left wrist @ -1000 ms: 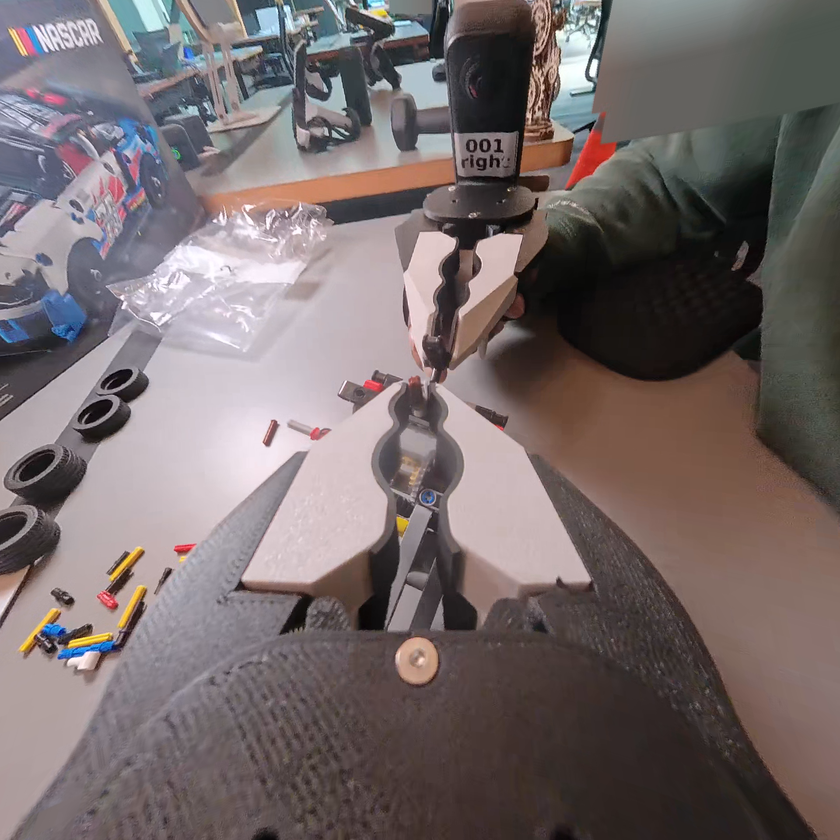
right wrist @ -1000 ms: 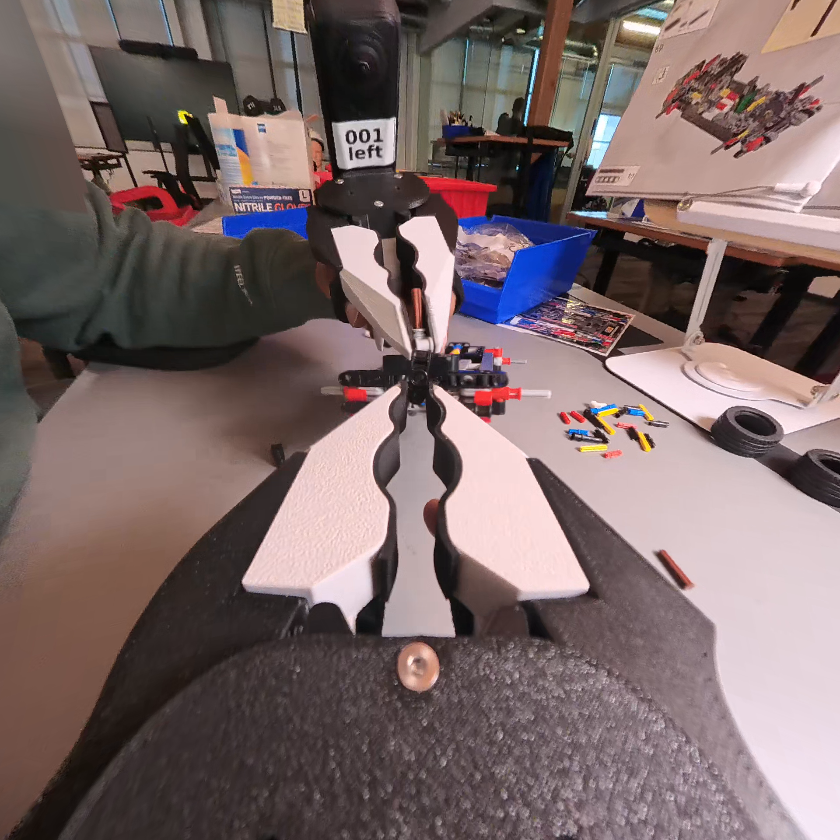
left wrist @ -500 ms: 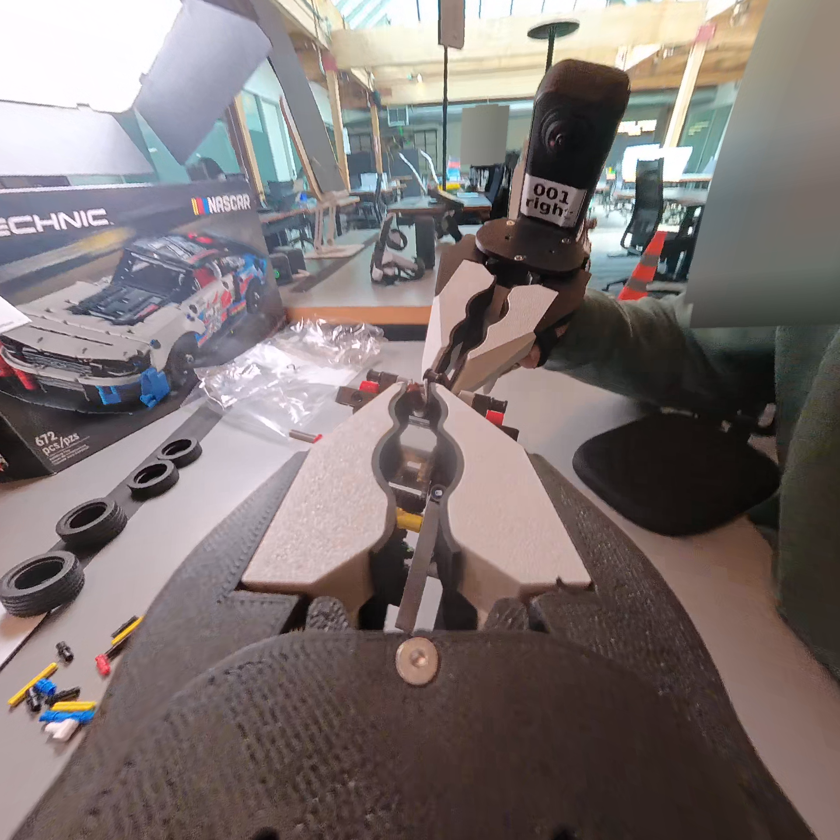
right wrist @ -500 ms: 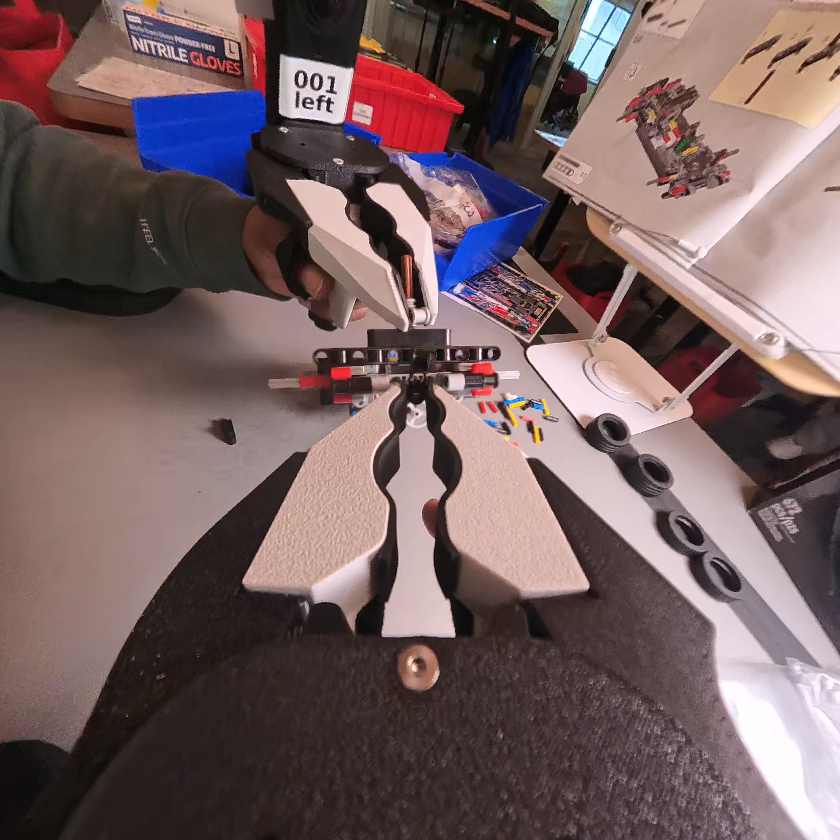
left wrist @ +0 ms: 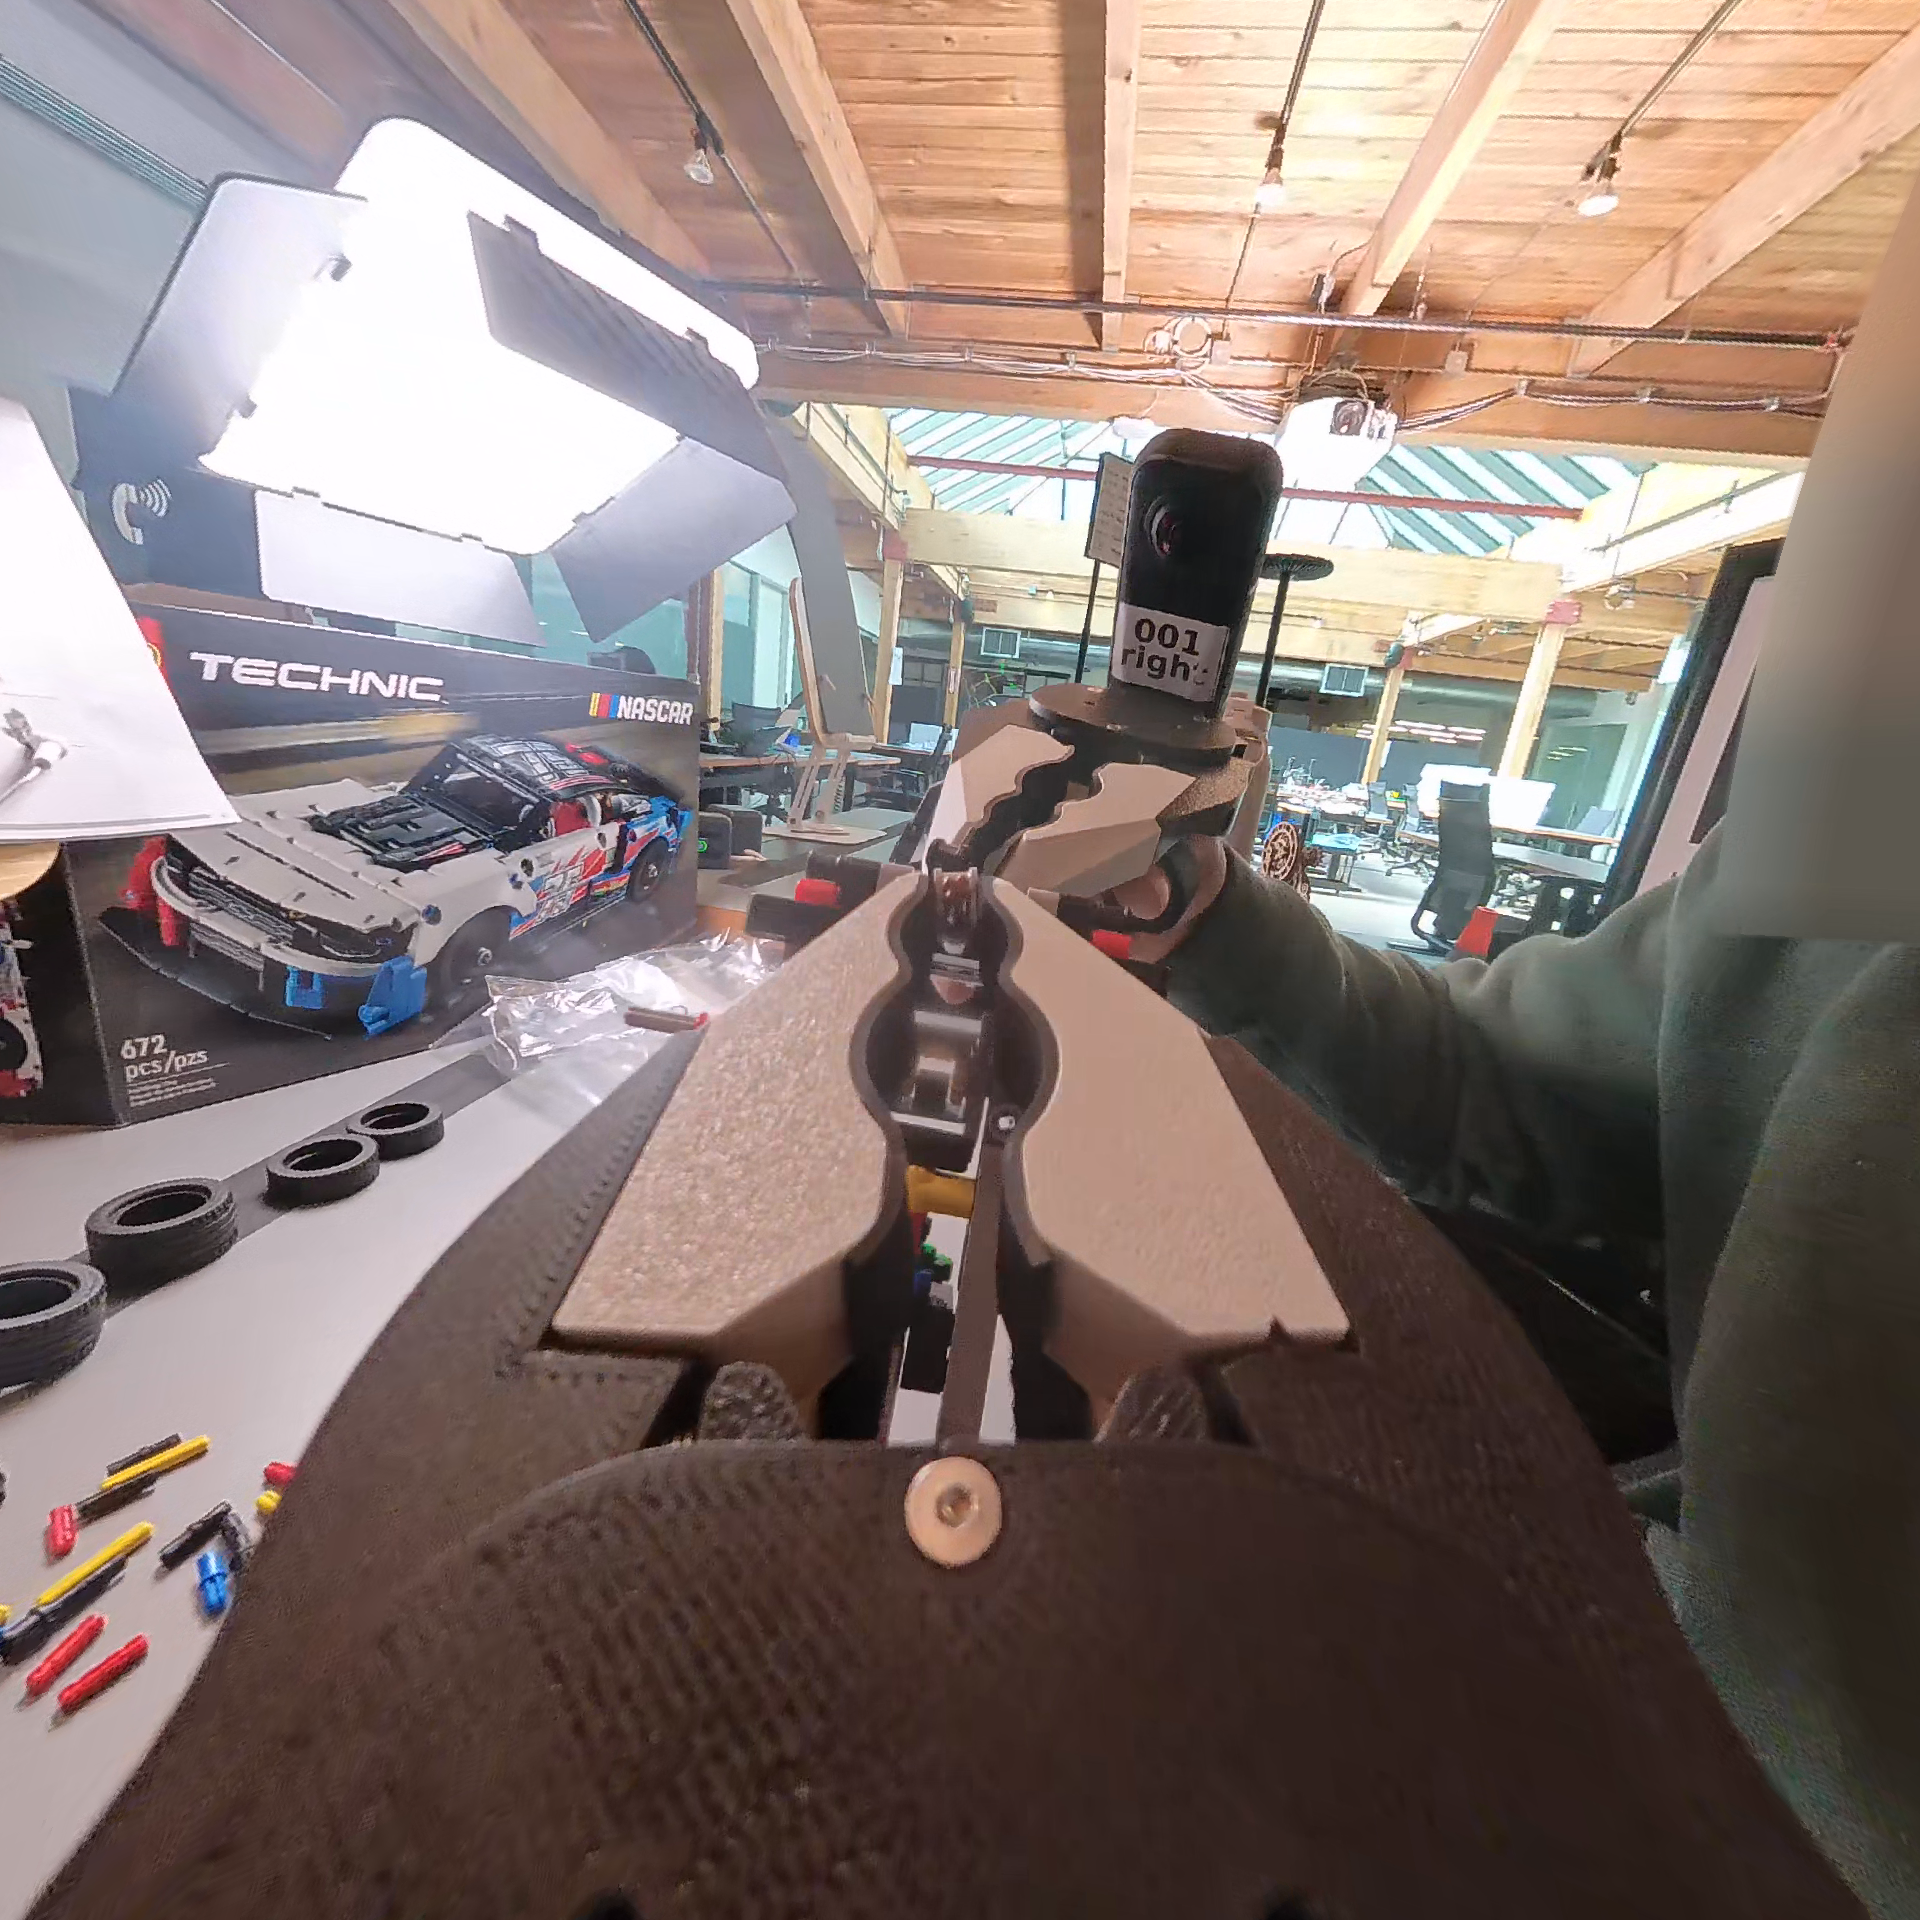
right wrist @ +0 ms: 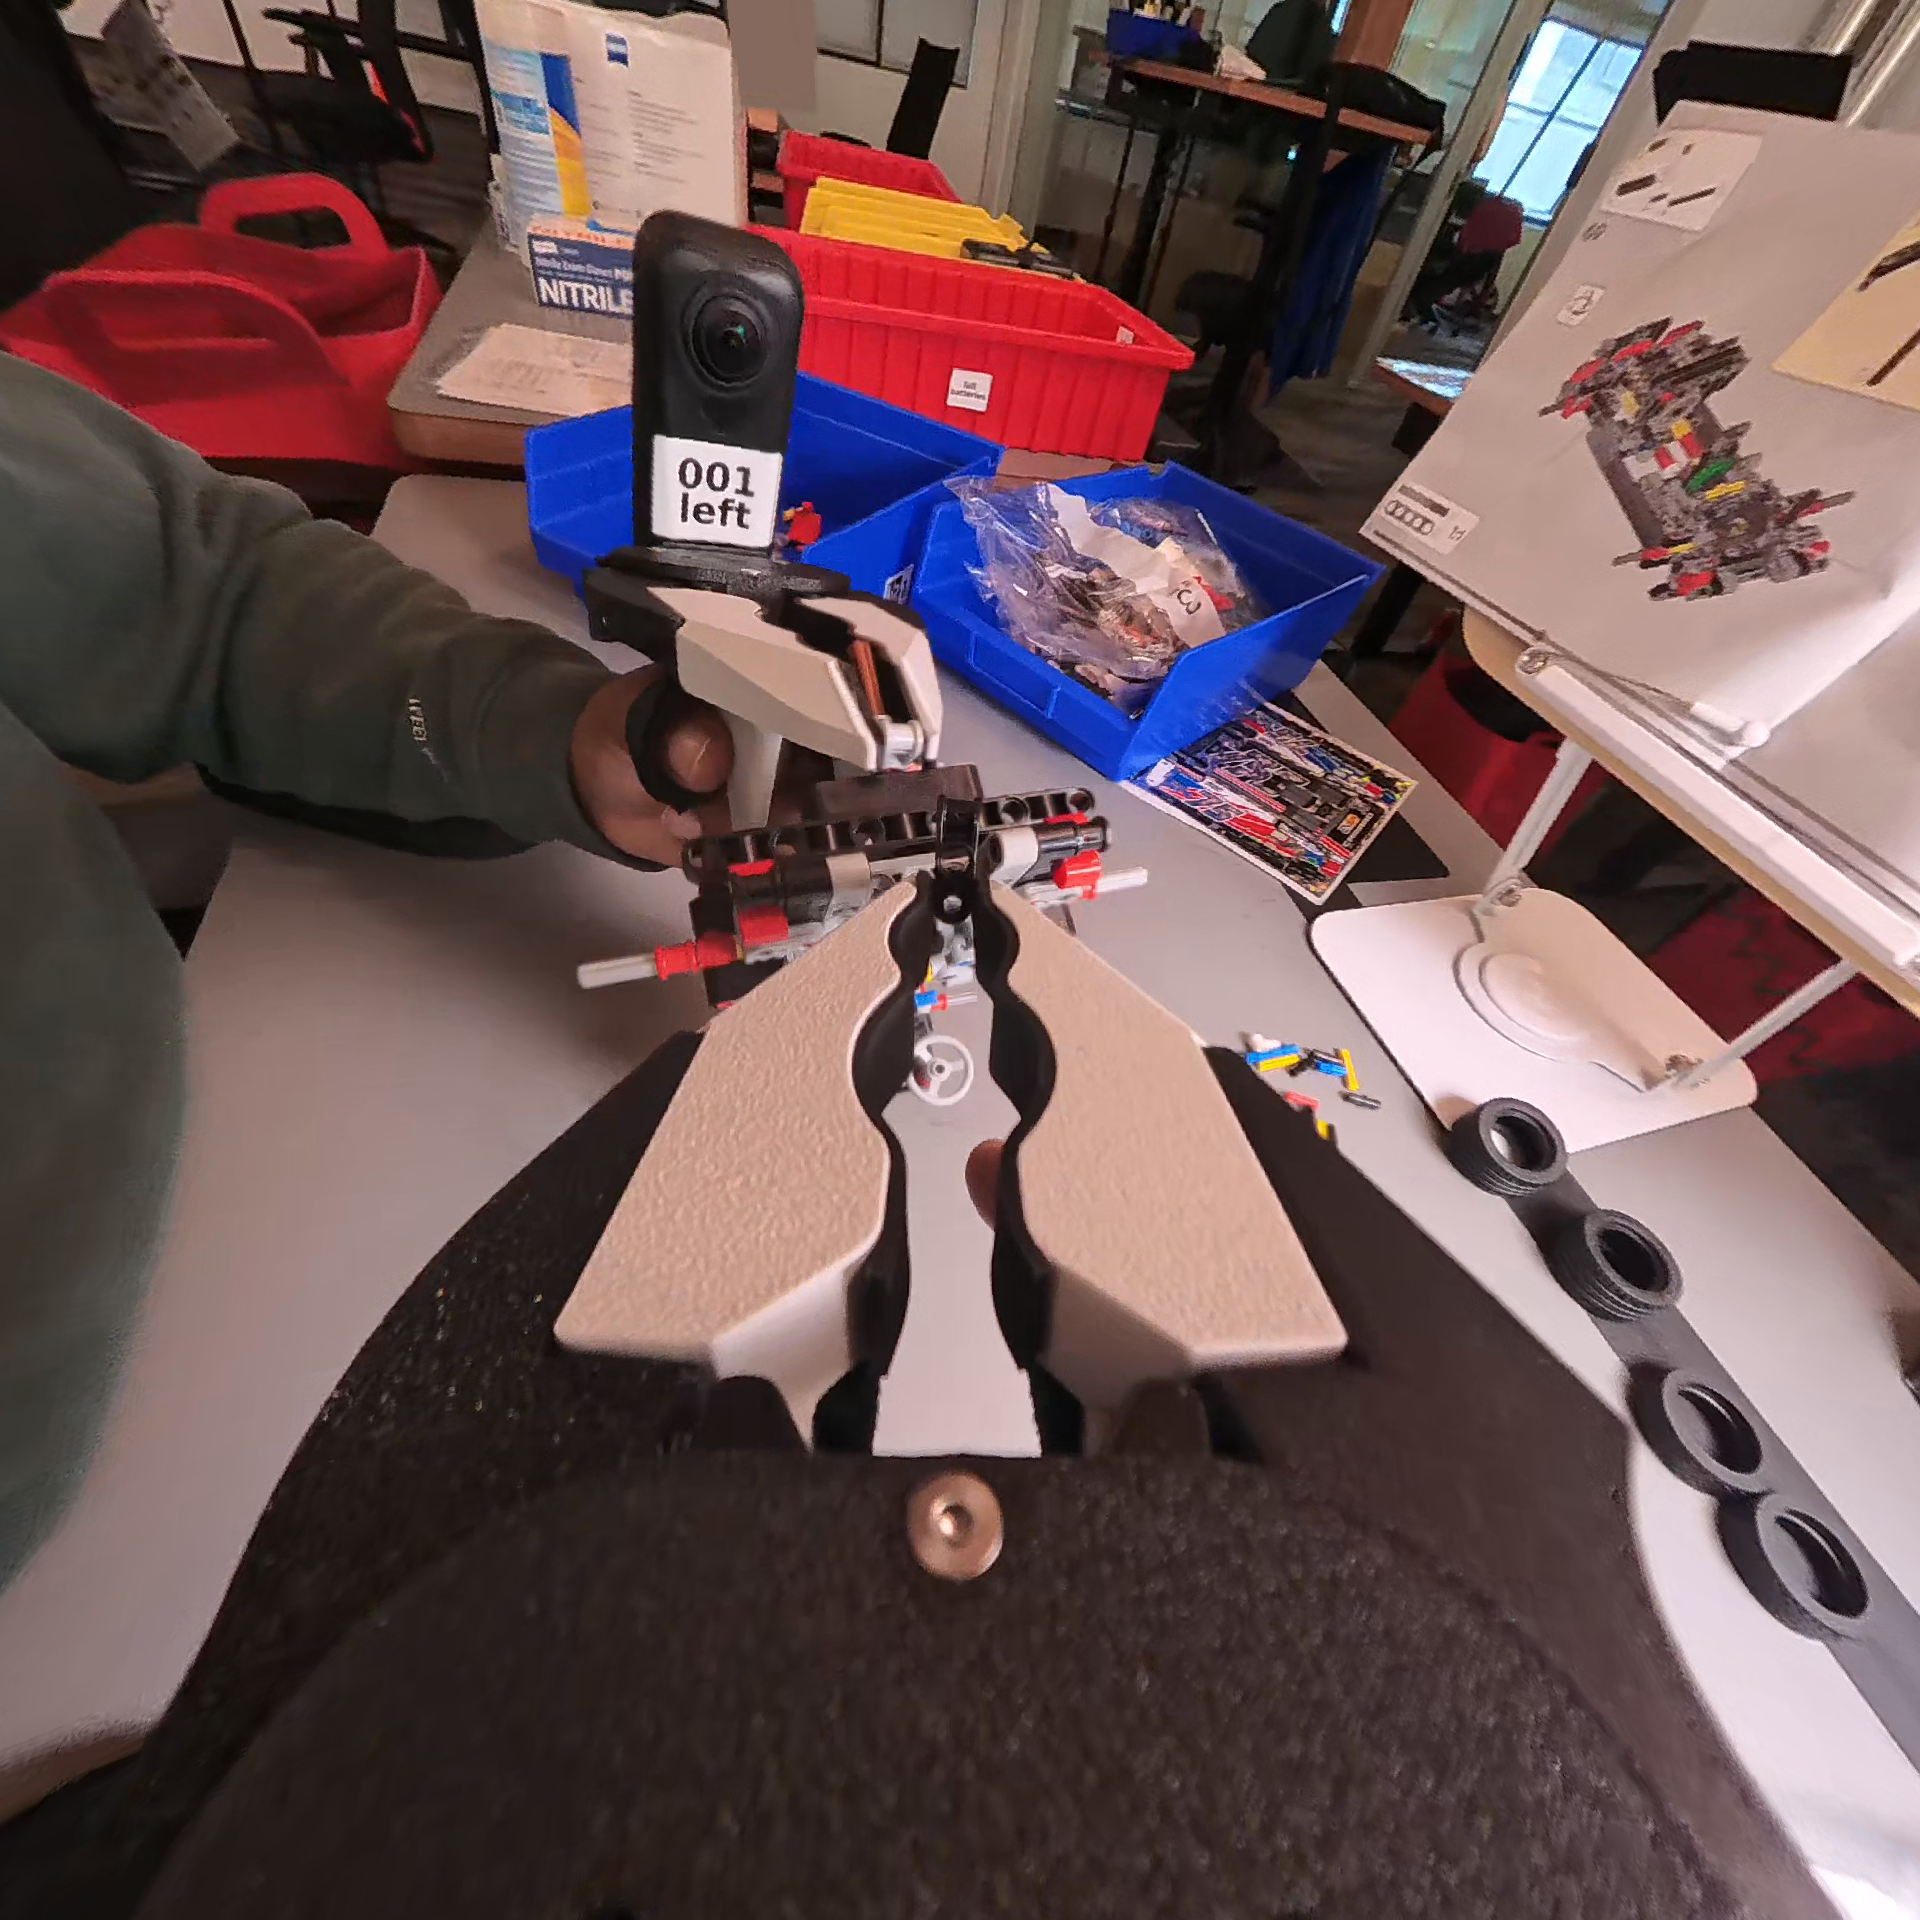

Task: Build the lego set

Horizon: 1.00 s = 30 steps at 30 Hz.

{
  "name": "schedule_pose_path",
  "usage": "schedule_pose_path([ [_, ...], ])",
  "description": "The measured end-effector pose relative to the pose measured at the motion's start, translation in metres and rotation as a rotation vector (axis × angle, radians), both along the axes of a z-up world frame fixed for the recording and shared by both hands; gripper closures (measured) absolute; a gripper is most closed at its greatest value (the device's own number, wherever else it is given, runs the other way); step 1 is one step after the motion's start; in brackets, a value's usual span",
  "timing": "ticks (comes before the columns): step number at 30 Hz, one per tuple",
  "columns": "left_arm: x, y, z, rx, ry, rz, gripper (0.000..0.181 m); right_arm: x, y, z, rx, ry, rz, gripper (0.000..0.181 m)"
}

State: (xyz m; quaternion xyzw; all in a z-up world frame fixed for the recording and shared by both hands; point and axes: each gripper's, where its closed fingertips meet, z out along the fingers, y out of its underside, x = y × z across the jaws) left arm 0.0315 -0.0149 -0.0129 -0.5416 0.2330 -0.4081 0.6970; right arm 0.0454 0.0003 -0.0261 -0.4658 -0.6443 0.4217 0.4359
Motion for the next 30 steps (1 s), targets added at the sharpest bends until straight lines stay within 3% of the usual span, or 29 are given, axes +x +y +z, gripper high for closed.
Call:
schedule_pose_path([
  [10,0.002,-0.011,-0.005,0.021,0.044,-0.051,0.176,-0.001,-0.010,-0.007,0.079,-0.146,0.035,0.177],
  [30,0.010,-0.016,-0.016,0.001,0.066,-0.119,0.176,0.003,-0.018,-0.020,0.005,-0.234,0.095,0.178],
])
